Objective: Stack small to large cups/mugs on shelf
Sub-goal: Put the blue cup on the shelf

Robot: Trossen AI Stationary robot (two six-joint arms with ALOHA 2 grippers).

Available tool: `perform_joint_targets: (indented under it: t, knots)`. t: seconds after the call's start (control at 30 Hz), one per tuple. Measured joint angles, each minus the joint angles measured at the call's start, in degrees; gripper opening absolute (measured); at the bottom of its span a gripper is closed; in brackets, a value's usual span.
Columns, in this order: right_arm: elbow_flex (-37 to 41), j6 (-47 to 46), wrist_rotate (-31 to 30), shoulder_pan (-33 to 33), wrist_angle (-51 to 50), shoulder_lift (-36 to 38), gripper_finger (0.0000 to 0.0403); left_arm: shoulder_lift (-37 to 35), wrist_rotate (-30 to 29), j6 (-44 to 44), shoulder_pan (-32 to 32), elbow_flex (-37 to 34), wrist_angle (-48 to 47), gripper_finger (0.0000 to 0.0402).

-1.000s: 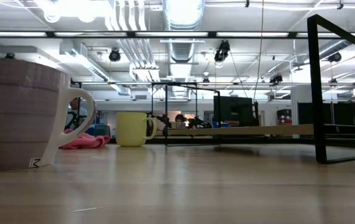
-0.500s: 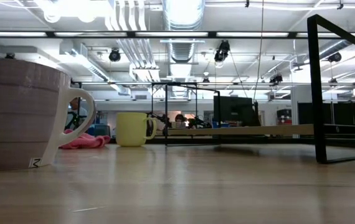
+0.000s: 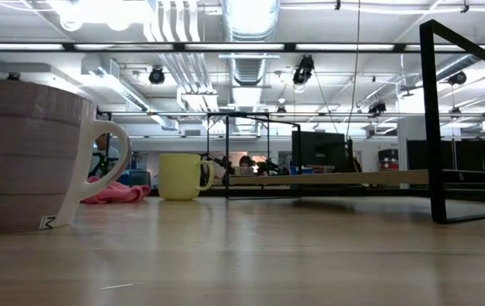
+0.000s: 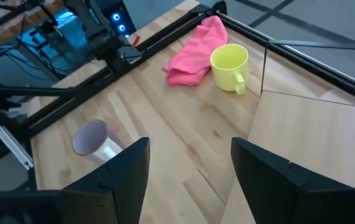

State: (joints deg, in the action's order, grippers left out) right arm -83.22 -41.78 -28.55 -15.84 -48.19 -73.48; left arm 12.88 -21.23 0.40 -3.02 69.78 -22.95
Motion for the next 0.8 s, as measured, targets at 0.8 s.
perform_joint_targets:
  t: [0.8]
  knots:
    - [0.00,-22.11,32.39,-2.06,-16.88,0.07,0.0219,15.31,-1.25,-1.51,-0.01,0.96,4.15,0.0073]
